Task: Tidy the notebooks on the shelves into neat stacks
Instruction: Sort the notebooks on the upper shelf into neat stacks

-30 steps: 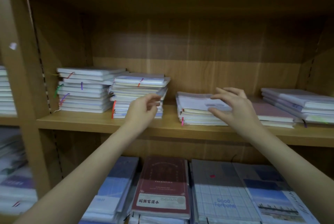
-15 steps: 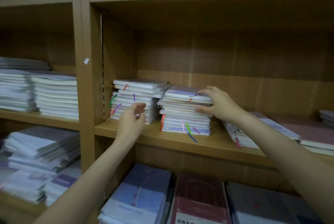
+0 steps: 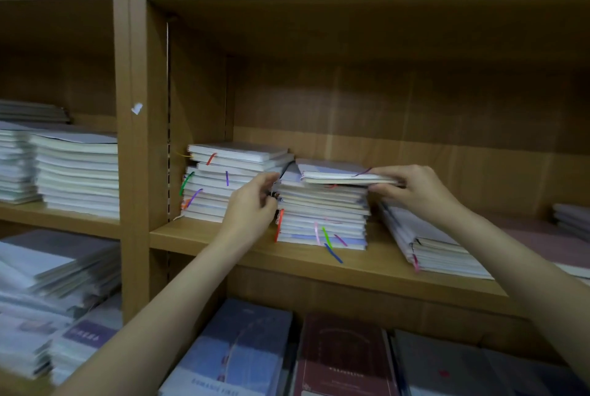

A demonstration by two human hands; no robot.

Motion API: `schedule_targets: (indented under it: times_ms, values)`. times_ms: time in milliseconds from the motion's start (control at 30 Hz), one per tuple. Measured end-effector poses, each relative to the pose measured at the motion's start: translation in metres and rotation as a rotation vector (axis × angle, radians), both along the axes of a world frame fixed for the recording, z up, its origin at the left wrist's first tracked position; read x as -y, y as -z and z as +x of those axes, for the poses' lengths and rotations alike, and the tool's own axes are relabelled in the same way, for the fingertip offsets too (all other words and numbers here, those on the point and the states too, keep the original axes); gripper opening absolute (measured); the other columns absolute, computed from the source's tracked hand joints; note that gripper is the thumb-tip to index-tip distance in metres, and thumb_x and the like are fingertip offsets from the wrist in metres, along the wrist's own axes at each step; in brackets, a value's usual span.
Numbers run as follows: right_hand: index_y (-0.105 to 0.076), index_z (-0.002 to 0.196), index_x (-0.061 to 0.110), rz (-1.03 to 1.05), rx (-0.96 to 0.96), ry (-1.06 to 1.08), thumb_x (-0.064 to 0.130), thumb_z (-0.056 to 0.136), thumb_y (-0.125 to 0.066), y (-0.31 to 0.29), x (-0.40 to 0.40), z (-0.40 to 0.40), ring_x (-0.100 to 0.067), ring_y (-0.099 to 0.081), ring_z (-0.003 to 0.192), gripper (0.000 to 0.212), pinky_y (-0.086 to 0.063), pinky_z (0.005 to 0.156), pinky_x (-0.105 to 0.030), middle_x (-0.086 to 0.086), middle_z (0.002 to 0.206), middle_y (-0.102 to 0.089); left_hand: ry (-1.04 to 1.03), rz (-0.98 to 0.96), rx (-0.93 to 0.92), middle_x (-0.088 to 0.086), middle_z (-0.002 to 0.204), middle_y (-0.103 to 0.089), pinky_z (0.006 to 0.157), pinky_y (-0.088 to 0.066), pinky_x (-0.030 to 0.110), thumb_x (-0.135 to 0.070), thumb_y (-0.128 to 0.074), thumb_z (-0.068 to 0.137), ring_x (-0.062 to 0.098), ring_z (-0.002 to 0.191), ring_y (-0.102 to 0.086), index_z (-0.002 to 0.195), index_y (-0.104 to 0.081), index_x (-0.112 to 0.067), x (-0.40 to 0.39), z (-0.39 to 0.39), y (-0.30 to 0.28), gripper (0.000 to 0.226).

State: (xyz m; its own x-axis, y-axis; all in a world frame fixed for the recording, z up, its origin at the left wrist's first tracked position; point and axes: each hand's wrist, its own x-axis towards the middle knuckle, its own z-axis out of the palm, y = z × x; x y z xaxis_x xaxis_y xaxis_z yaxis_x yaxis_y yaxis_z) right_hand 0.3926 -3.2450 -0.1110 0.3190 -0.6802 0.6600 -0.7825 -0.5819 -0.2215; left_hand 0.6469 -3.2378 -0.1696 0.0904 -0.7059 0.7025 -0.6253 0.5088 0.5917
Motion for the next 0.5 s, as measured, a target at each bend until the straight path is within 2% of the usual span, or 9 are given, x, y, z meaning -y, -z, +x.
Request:
schedule_targets:
  times_ms: [67,133,200,233,300,367,433,500]
  values:
    - [-0.068,0.113,0.016,0.026,0.016,0.04,0.026,0.082,-0.07,0.0,0.002,-0.003,-0.011,-0.06,0.102,0.033,-0.035,0.075,-0.01,0.003,0.106,-0.068,0.02,0.003,0.025,0.003,0.131,-0.055,0.1,-0.038,0.021,-0.003,-0.05,0.091,0.013,0.121,-0.049,0.135,-0.046,-0.013,0.003,-0.003,-0.002,0.045]
    - [-0.064,0.12,0.017,0.065,0.039,0.083,0.033,0.077,-0.073,0.002,0.004,0.0,-0.015,-0.057,0.112,0.047,-0.038,0.087,-0.015,-0.001,0.118,-0.065,0.018,0.003,0.016,0.004,0.13,-0.055,0.103,-0.041,0.028,-0.008,-0.054,0.091,0.014,0.12,-0.05,0.135,-0.046,-0.012,0.006,-0.005,-0.002,0.045]
    - [-0.054,0.131,0.017,0.128,0.165,0.049,0.03,0.075,-0.076,0.006,0.005,0.006,-0.018,-0.052,0.121,0.062,-0.04,0.1,-0.026,-0.003,0.131,-0.057,-0.013,-0.038,0.049,0.003,0.128,-0.056,0.102,-0.043,0.033,-0.014,-0.056,0.091,0.016,0.12,-0.05,0.134,-0.048,-0.013,0.006,-0.007,-0.004,0.043]
    - [-0.05,0.133,0.015,0.139,0.243,0.037,0.026,0.075,-0.077,0.009,0.005,0.009,-0.019,-0.051,0.123,0.065,-0.04,0.101,-0.027,-0.002,0.135,-0.053,-0.036,-0.084,0.103,0.001,0.127,-0.056,0.101,-0.043,0.033,-0.018,-0.055,0.092,0.015,0.119,-0.049,0.133,-0.05,-0.015,0.006,-0.007,-0.007,0.041]
    - [-0.049,0.124,0.011,0.104,0.352,0.081,0.019,0.076,-0.077,0.012,0.006,0.012,-0.018,-0.052,0.119,0.056,-0.041,0.092,-0.022,-0.003,0.129,-0.051,-0.051,-0.182,0.218,-0.001,0.127,-0.057,0.101,-0.039,0.027,-0.023,-0.052,0.094,0.014,0.12,-0.047,0.129,-0.054,-0.017,0.004,-0.009,-0.017,0.036]
    - [-0.05,0.1,0.01,0.01,0.372,0.117,0.01,0.076,-0.076,0.016,0.008,0.012,-0.018,-0.055,0.103,0.036,-0.041,0.079,-0.017,-0.004,0.111,-0.047,-0.032,-0.21,0.319,-0.002,0.126,-0.059,0.094,-0.031,0.016,-0.023,-0.049,0.095,0.012,0.12,-0.047,0.125,-0.058,-0.017,0.004,-0.012,-0.031,0.031]
    - [-0.051,0.081,0.01,-0.079,0.332,0.113,0.003,0.075,-0.074,0.02,0.006,0.011,-0.016,-0.051,0.089,0.025,-0.041,0.072,-0.01,-0.002,0.097,-0.043,0.039,-0.123,0.388,-0.002,0.122,-0.061,0.084,-0.028,0.011,-0.022,-0.049,0.096,0.011,0.116,-0.05,0.12,-0.062,-0.017,0.008,-0.017,-0.045,0.028]
    - [-0.054,0.072,0.01,-0.156,0.276,0.091,0.0,0.072,-0.075,0.02,0.003,0.005,-0.018,-0.051,0.079,0.024,-0.038,0.067,-0.003,-0.005,0.086,-0.049,0.139,0.028,0.424,-0.004,0.117,-0.063,0.08,-0.03,0.011,-0.022,-0.052,0.094,0.008,0.111,-0.052,0.116,-0.064,-0.019,0.012,-0.018,-0.056,0.025]
